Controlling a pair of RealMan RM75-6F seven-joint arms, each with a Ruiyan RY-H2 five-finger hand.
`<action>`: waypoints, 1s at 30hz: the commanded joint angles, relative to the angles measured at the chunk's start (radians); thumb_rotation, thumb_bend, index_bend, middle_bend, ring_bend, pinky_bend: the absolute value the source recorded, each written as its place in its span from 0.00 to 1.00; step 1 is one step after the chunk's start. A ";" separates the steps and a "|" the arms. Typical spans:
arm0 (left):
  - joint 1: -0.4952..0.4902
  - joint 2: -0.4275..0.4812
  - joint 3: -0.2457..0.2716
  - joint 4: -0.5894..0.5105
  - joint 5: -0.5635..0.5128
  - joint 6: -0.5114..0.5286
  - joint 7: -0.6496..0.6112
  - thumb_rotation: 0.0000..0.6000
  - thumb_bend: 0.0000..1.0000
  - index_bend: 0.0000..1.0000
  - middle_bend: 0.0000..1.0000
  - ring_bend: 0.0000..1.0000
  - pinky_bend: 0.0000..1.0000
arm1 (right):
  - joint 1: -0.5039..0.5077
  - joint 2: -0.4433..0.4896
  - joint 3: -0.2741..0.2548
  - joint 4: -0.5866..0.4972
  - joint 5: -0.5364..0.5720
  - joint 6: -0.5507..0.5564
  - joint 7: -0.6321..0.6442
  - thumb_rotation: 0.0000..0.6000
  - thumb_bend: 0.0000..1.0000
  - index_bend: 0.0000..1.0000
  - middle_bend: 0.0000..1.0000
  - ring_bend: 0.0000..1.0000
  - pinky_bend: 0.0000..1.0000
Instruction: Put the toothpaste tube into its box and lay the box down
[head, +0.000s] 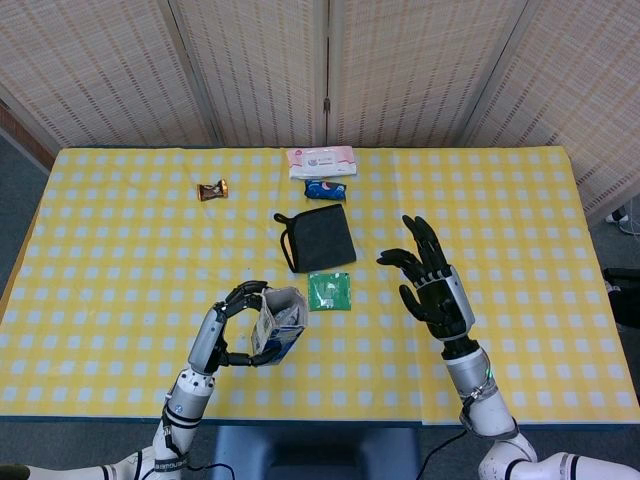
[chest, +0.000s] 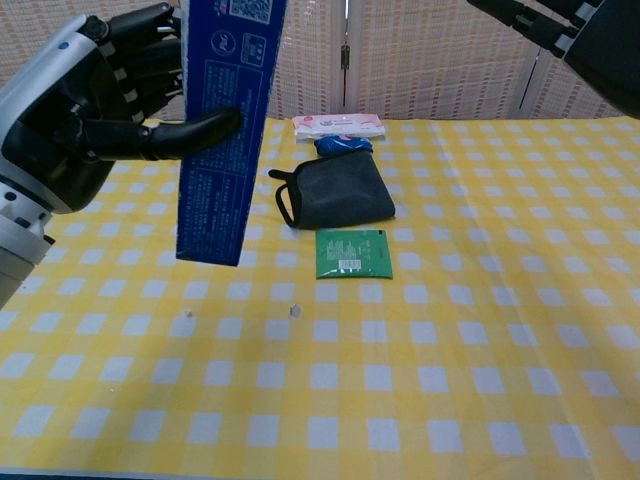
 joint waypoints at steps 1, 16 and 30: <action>0.000 0.017 0.015 0.006 -0.002 -0.024 0.038 1.00 0.21 0.59 0.61 0.42 0.35 | -0.002 0.001 -0.006 0.007 -0.013 0.008 -0.023 1.00 0.44 0.00 0.04 0.27 0.26; -0.016 0.080 0.161 0.230 0.089 -0.143 0.298 1.00 0.21 0.62 0.65 0.46 0.39 | -0.001 0.185 -0.142 0.065 -0.162 -0.070 -0.491 1.00 0.44 0.00 0.00 0.15 0.16; -0.058 0.066 0.133 0.432 0.025 -0.270 0.506 1.00 0.21 0.63 0.66 0.47 0.39 | -0.053 0.289 -0.235 0.093 -0.131 -0.125 -0.817 1.00 0.44 0.00 0.00 0.06 0.09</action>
